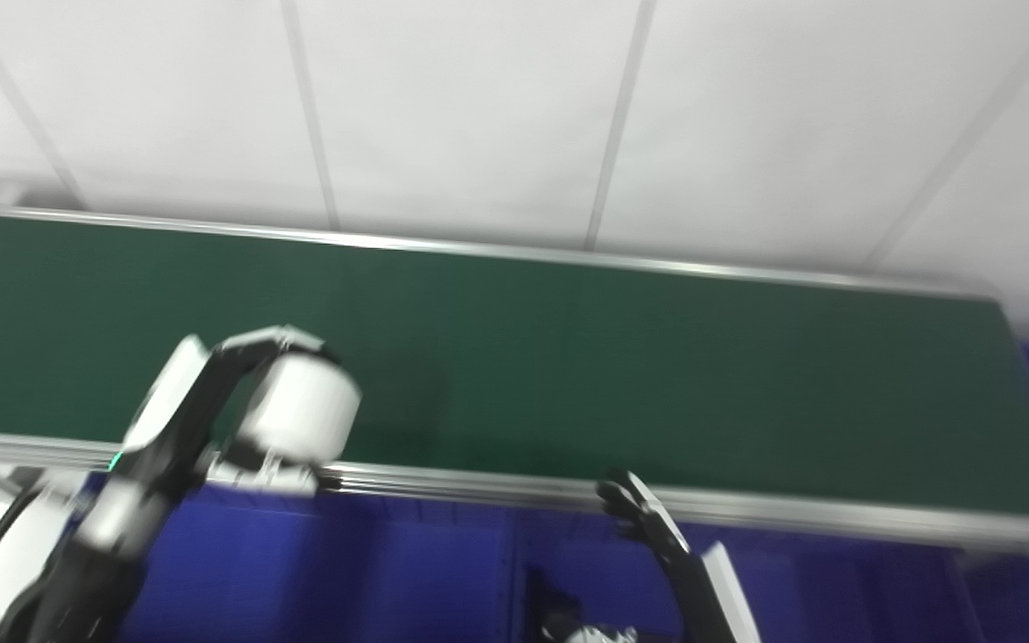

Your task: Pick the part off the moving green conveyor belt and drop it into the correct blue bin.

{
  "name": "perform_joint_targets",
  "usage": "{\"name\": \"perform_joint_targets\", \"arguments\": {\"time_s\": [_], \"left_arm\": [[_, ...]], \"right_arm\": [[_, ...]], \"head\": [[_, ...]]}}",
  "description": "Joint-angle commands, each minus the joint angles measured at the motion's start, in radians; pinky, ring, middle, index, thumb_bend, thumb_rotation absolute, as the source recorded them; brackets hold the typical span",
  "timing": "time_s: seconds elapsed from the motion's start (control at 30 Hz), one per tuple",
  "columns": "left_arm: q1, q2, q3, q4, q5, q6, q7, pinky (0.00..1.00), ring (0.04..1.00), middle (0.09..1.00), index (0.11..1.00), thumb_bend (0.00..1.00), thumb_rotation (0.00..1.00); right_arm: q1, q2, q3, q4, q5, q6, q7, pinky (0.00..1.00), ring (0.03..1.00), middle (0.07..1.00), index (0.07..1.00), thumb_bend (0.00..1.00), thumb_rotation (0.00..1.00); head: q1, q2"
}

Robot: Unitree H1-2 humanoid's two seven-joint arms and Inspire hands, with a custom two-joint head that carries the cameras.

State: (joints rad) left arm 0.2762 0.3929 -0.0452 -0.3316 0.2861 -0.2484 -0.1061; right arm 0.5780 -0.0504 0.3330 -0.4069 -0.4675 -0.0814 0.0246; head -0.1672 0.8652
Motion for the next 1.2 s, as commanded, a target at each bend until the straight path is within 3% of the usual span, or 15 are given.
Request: {"name": "perform_joint_targets", "arguments": {"time_s": [0.0, 0.07, 0.27, 0.33, 0.43, 0.57, 0.7, 0.73, 0.8, 0.83, 0.9, 0.97, 1.03, 1.1, 1.17], "left_arm": [[0.025, -0.004, 0.001, -0.086, -0.001, 0.014, -0.014, 0.40, 0.405, 0.496, 0.543, 0.49, 0.00], [0.068, -0.008, -0.009, -0.130, 0.014, 0.031, -0.035, 0.40, 0.401, 0.499, 0.540, 0.49, 0.00], [0.122, -0.020, -0.028, -0.138, 0.051, 0.050, -0.070, 0.37, 0.389, 0.509, 0.527, 0.49, 0.00], [0.131, -0.019, -0.042, -0.124, 0.076, 0.037, -0.078, 0.34, 0.436, 0.484, 0.516, 0.50, 0.00], [0.133, -0.008, -0.070, -0.108, 0.114, 0.044, -0.107, 0.41, 0.410, 0.502, 0.528, 0.50, 0.00], [0.111, 0.011, -0.116, -0.119, 0.179, 0.153, -0.207, 0.47, 0.433, 0.505, 0.515, 0.50, 0.00], [0.091, 0.004, -0.144, -0.138, 0.273, 0.249, -0.266, 0.47, 0.414, 0.504, 0.537, 0.50, 0.00], [0.086, 0.000, -0.153, -0.145, 0.303, 0.281, -0.284, 0.48, 0.489, 0.492, 0.529, 0.51, 0.00], [0.072, -0.010, -0.174, -0.150, 0.371, 0.334, -0.314, 0.50, 0.583, 0.641, 0.503, 0.51, 0.04], [0.064, -0.019, -0.185, -0.150, 0.412, 0.368, -0.329, 0.52, 0.606, 0.671, 0.500, 0.51, 0.04], [0.044, -0.036, -0.210, -0.153, 0.494, 0.447, -0.378, 0.57, 0.659, 0.732, 0.708, 0.60, 0.01], [0.021, -0.048, -0.240, -0.156, 0.579, 0.525, -0.452, 0.62, 0.715, 0.785, 0.786, 0.60, 0.05], [0.006, -0.056, -0.261, -0.151, 0.629, 0.562, -0.492, 0.65, 0.759, 0.824, 0.829, 0.61, 0.11], [0.006, -0.068, -0.261, -0.146, 0.639, 0.569, -0.486, 0.67, 0.814, 0.888, 0.877, 0.64, 0.19], [0.021, -0.084, -0.230, -0.142, 0.575, 0.534, -0.425, 0.69, 0.844, 0.930, 0.898, 0.65, 0.23]], "right_arm": [[0.002, 0.016, 0.011, -0.050, -0.004, 0.018, 0.008, 0.79, 0.843, 0.862, 0.926, 0.74, 0.30], [0.000, 0.022, 0.015, -0.061, -0.001, 0.029, 0.012, 0.79, 0.843, 0.864, 0.929, 0.73, 0.29], [0.007, 0.024, 0.015, -0.090, 0.001, 0.055, 0.022, 0.79, 0.836, 0.858, 0.924, 0.73, 0.25], [0.010, 0.020, 0.011, -0.095, 0.005, 0.056, 0.026, 0.78, 0.835, 0.858, 0.924, 0.73, 0.25], [0.011, 0.011, 0.003, -0.098, 0.018, 0.052, 0.032, 0.79, 0.840, 0.865, 0.927, 0.73, 0.25], [0.016, 0.003, -0.010, -0.112, 0.030, 0.067, 0.043, 0.79, 0.842, 0.867, 0.926, 0.73, 0.24], [0.023, -0.004, -0.019, -0.123, 0.038, 0.065, 0.047, 0.80, 0.848, 0.868, 0.925, 0.73, 0.25], [0.025, -0.005, -0.023, -0.124, 0.047, 0.064, 0.048, 0.81, 0.851, 0.868, 0.925, 0.74, 0.25], [0.028, -0.007, -0.031, -0.126, 0.060, 0.065, 0.051, 0.81, 0.854, 0.868, 0.925, 0.74, 0.24], [0.028, -0.008, -0.034, -0.125, 0.065, 0.065, 0.052, 0.81, 0.855, 0.867, 0.925, 0.74, 0.24], [0.028, -0.012, -0.040, -0.123, 0.072, 0.061, 0.053, 0.81, 0.852, 0.865, 0.923, 0.74, 0.24], [0.028, -0.016, -0.045, -0.120, 0.078, 0.056, 0.053, 0.81, 0.851, 0.862, 0.921, 0.74, 0.23], [0.028, -0.022, -0.048, -0.115, 0.078, 0.049, 0.052, 0.82, 0.851, 0.860, 0.921, 0.74, 0.24], [0.028, -0.025, -0.051, -0.111, 0.078, 0.046, 0.050, 0.82, 0.853, 0.867, 0.924, 0.74, 0.25], [0.027, -0.027, -0.053, -0.108, 0.083, 0.044, 0.049, 0.82, 0.853, 0.865, 0.922, 0.74, 0.25]], "head": [[0.011, 0.038], [0.016, 0.042], [0.053, 0.047], [0.063, 0.046], [0.077, 0.043], [0.110, 0.041], [0.144, 0.037], [0.149, 0.036], [0.163, 0.033], [0.171, 0.032], [0.186, 0.030], [0.197, 0.024], [0.214, 0.015], [0.219, 0.008], [0.221, 0.007]]}}
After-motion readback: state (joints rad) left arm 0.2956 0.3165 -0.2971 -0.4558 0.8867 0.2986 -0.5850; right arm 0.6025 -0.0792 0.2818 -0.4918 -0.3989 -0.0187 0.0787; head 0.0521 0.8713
